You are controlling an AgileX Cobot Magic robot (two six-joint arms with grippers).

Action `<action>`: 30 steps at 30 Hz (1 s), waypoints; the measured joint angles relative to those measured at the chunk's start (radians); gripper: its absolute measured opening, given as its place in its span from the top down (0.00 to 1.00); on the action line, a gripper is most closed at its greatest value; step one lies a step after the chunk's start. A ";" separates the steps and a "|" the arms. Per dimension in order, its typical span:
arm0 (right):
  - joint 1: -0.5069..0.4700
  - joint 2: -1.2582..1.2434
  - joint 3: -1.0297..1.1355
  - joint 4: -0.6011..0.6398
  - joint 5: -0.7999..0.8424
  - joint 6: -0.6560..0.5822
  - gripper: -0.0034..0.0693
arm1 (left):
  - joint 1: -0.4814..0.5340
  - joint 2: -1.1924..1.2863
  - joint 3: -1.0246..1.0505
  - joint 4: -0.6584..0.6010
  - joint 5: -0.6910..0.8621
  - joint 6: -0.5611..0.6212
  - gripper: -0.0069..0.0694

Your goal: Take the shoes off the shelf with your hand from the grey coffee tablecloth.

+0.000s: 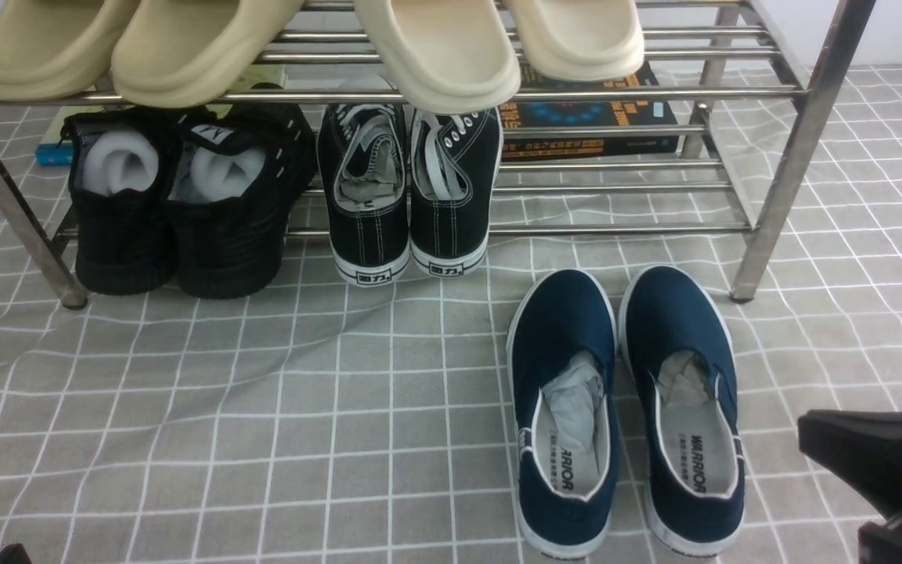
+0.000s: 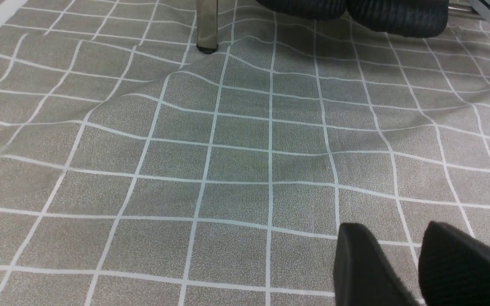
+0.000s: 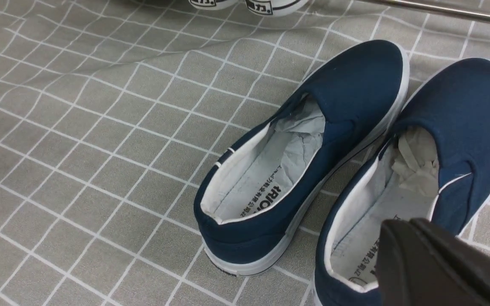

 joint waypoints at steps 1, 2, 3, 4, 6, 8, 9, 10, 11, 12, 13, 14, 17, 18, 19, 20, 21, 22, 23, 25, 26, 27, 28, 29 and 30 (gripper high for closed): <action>0.000 0.000 0.001 0.000 0.000 0.000 0.97 | 0.000 0.000 0.000 0.000 0.000 0.000 0.59; 0.000 0.000 0.001 0.000 0.000 0.000 0.97 | 0.000 0.000 0.000 0.000 0.000 0.000 0.59; 0.000 0.000 0.002 0.000 0.000 0.000 0.97 | 0.000 0.000 0.000 0.000 0.000 0.000 0.59; 0.000 0.000 0.004 0.000 0.000 0.000 0.96 | 0.000 0.000 0.000 0.000 0.000 0.000 0.59; 0.000 0.000 0.005 0.000 0.000 0.000 0.96 | 0.000 0.000 0.000 0.000 0.000 0.000 0.59; 0.000 -0.020 0.021 0.000 -0.001 -0.011 0.96 | 0.000 0.000 0.000 0.000 0.000 0.000 0.59; -0.008 -0.051 0.043 0.002 0.000 -0.028 0.96 | 0.000 0.000 0.000 0.000 0.000 0.000 0.59; -0.019 -0.079 0.060 0.005 0.000 -0.042 0.96 | 0.000 0.000 0.000 0.000 0.000 0.000 0.59; -0.036 -0.111 0.080 0.007 0.000 -0.054 0.96 | 0.000 0.000 0.000 0.000 0.000 0.000 0.59; -0.042 -0.120 0.085 0.008 0.000 -0.057 0.96 | 0.000 0.000 0.000 0.000 0.000 0.000 0.59; -0.085 -0.189 0.125 0.008 0.000 -0.068 0.96 | 0.000 0.000 0.000 0.000 0.000 0.000 0.59; -0.121 -0.245 0.155 0.006 0.002 -0.071 0.96 | 0.000 0.000 0.000 0.000 0.000 0.000 0.59; -0.236 -0.405 0.234 -0.031 0.035 -0.084 0.95 | 0.000 0.000 0.000 0.000 0.000 0.000 0.59; -0.276 -0.461 0.258 -0.049 0.053 -0.090 0.95 | 0.000 0.000 0.000 0.000 0.000 0.000 0.59; -0.315 -0.514 0.283 -0.059 0.073 -0.097 0.95 | 0.000 0.000 0.000 0.000 0.000 0.000 0.59; -0.351 -0.565 0.302 -0.070 0.090 -0.099 0.95 | 0.000 0.000 0.000 0.000 0.000 0.000 0.59; -0.389 -0.620 0.320 -0.073 0.110 -0.100 0.95 | 0.000 0.000 0.000 0.000 0.000 0.000 0.59; -0.412 -0.654 0.337 -0.074 0.122 -0.102 0.95 | 0.000 0.000 0.000 0.000 0.000 0.000 0.59; -0.438 -0.690 0.352 -0.074 0.134 -0.102 0.95 | 0.000 0.000 0.000 0.000 0.000 0.000 0.59; -0.479 -0.728 0.381 -0.074 0.140 -0.104 0.95 | 0.000 0.000 0.000 0.000 0.000 0.000 0.59; -0.482 -0.730 0.385 -0.074 0.141 -0.104 0.95 | 0.000 0.000 0.000 0.000 0.000 0.000 0.59; -0.503 -0.737 0.408 -0.074 0.143 -0.104 0.95 | 0.000 0.000 0.000 0.000 0.000 0.000 0.59; -0.514 -0.737 0.424 -0.074 0.147 -0.104 0.95 | 0.000 0.000 0.000 0.000 0.000 0.000 0.59; -0.524 -0.737 0.432 -0.073 0.147 -0.105 0.95 | 0.000 0.000 0.000 0.000 0.000 0.000 0.59; -0.527 -0.737 0.433 -0.073 0.142 -0.105 0.95 | 0.000 0.000 0.000 0.000 0.000 0.000 0.59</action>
